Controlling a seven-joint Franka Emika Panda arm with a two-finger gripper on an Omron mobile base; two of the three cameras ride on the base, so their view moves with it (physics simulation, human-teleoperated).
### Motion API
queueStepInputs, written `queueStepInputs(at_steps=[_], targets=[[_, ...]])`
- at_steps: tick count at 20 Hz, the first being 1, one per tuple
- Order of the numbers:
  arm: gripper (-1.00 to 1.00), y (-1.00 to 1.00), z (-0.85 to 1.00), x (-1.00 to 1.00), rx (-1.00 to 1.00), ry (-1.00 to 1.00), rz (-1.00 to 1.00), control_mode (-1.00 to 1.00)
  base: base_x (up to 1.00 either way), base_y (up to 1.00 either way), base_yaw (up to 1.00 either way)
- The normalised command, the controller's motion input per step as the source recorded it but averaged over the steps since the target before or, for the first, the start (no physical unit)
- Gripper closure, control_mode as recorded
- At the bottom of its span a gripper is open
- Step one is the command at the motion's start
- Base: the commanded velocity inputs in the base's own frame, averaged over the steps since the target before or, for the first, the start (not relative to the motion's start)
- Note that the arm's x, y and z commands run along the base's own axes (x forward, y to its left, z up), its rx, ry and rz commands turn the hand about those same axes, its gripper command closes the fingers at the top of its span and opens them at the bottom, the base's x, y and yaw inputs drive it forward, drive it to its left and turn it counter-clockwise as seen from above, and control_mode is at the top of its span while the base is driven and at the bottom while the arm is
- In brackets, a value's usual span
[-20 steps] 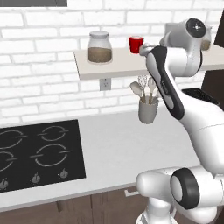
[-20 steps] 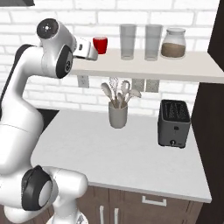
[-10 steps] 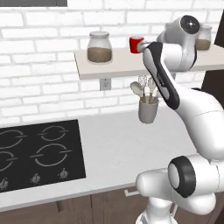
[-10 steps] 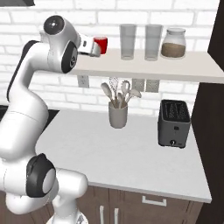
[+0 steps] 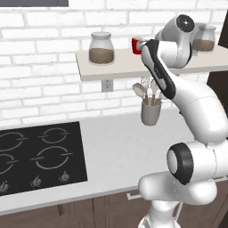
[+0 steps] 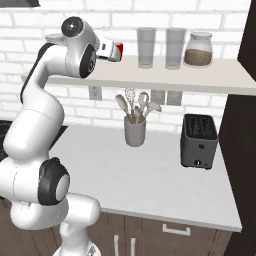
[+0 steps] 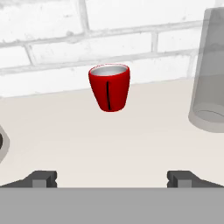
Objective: Gather all objects into one cabinet and sort the glasses and bowls to opposite sides.
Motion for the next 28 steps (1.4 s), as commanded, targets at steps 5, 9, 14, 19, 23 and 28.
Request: queueStepInputs(at_steps=[5, 9, 14, 19, 23, 28], targets=[[-1.0, 0.0, 0.0, 0.36, 0.0, 0.0, 0.0, -1.0, 0.0, 0.0, 0.0], [-1.0, 0.0, 0.0, 0.36, 0.0, 0.0, 0.0, -1.0, 0.0, 0.0, 0.0], [-1.0, 0.0, 0.0, 0.33, 0.0, 0.0, 0.0, -1.0, 0.0, 0.0, 0.0], [-1.0, 0.0, 0.0, 0.27, 0.0, 0.0, 0.0, -1.0, 0.0, 0.0, 0.0], [-1.0, -0.01, 0.0, 0.22, 0.0, 0.0, 0.0, -1.0, 0.0, 0.0, 0.0], [-1.0, -0.01, 0.0, 0.24, 0.0, 0.0, 0.0, -1.0, 0.0, 0.0, 0.0]])
